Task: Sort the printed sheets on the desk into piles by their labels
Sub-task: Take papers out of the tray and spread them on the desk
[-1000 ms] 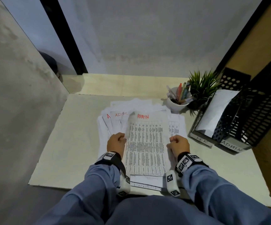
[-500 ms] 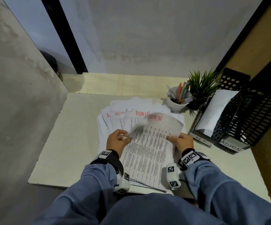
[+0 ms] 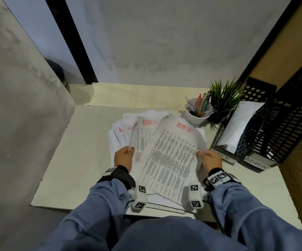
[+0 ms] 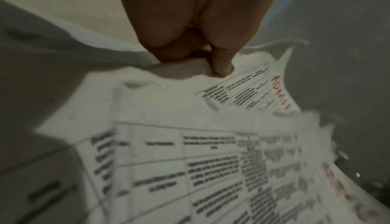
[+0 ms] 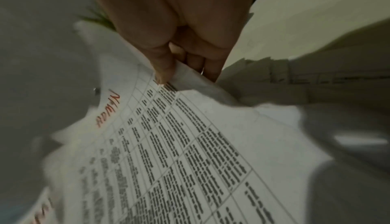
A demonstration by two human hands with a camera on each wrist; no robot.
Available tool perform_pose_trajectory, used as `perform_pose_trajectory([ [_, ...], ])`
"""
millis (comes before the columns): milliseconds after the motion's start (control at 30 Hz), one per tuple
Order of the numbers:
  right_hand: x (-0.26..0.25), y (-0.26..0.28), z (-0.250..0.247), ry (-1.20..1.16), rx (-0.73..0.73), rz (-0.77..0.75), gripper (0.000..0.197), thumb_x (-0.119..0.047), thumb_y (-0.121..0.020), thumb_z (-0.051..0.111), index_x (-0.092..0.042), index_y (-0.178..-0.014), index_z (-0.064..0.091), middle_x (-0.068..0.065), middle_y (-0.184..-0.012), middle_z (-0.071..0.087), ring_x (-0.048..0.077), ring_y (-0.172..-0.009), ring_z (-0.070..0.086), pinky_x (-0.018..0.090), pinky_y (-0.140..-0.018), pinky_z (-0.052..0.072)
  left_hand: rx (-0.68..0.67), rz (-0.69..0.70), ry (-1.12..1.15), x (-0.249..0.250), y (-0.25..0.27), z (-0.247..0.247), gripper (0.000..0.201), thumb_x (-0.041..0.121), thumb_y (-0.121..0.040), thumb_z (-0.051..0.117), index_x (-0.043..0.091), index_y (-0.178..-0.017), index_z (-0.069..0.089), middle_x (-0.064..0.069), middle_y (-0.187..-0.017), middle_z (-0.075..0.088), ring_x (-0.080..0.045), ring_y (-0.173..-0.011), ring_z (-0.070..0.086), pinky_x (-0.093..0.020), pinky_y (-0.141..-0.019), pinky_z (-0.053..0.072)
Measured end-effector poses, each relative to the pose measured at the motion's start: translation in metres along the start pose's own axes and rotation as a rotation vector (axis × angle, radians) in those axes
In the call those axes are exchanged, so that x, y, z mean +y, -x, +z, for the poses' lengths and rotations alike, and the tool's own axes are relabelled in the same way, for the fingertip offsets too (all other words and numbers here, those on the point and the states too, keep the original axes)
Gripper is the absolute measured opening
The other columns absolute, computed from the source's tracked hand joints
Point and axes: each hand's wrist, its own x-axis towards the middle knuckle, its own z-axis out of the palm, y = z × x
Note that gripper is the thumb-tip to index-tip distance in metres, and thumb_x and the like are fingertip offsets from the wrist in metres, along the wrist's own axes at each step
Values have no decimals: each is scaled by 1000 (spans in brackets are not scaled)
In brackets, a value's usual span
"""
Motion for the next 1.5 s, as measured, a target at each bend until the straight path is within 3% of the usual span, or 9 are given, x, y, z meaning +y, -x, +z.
perform_pose_trajectory([
  [67,-10,4,-11,10,38,-4,20,11,-85,53,9,-101,65,-2,-71,65,29,-79,59,9,-48,44,30,-15,-12,2,-3,-6,17,9,-93,52,7,-77,58,-4,-67,48,-18,-64,39,-26,-68,35],
  [167,-12,-4,-21,104,-17,-28,28,4,-86,56,4,-114,62,-10,-63,63,21,-88,54,20,-73,42,43,10,-6,3,-5,-11,24,3,-92,48,11,-70,53,-2,-62,41,-17,-59,32,-25,-59,28],
  [400,-10,-7,-6,78,-62,3,27,10,-79,58,-16,-68,56,-6,-51,62,20,-70,58,28,-65,50,-173,-133,103,8,-1,-4,34,-12,-80,45,6,-96,69,-9,-81,61,-24,-79,52,-35,-83,43],
  [500,-11,-6,8,-35,-34,7,33,23,-79,41,-4,-63,49,-6,-37,54,0,-38,52,11,-42,40,-303,-178,136,20,10,6,43,-22,-73,34,2,-78,70,-11,-75,60,-26,-75,53,-35,-74,45],
  [733,-13,-8,11,-12,-80,-7,37,21,-81,40,-8,-80,63,13,-73,61,21,-65,57,19,-48,51,-155,-228,79,18,4,21,49,-21,-72,43,10,-44,70,-23,-102,68,-33,-91,63,-36,-88,52],
  [933,3,-4,7,-63,-114,144,38,9,-72,47,-13,-44,60,13,-63,52,26,-56,48,26,-56,43,1,-265,-175,23,1,24,37,5,-89,50,5,-126,52,-13,-129,55,-32,-118,52,-31,-99,39],
  [1133,12,-12,11,-57,-172,115,34,7,-65,51,-15,-43,64,14,-69,57,27,-66,52,40,-72,43,-166,-136,-241,22,6,40,27,11,-80,67,14,-106,60,-1,-95,55,-24,-91,56,-36,-87,47],
  [1233,14,-18,8,-62,-184,102,20,-1,-53,55,-16,-43,65,14,-70,59,27,-65,52,41,-75,43,-143,-90,-112,13,4,38,23,6,-74,62,23,-60,69,-6,-67,57,-24,-76,52,-40,-68,44],
  [1500,-4,-23,8,7,109,116,40,1,-95,42,4,-135,40,26,-137,45,38,-124,46,28,-77,44,-229,-132,139,36,17,17,41,-21,-78,46,5,-54,67,-12,-74,64,-25,-66,58,-20,-53,53],
])
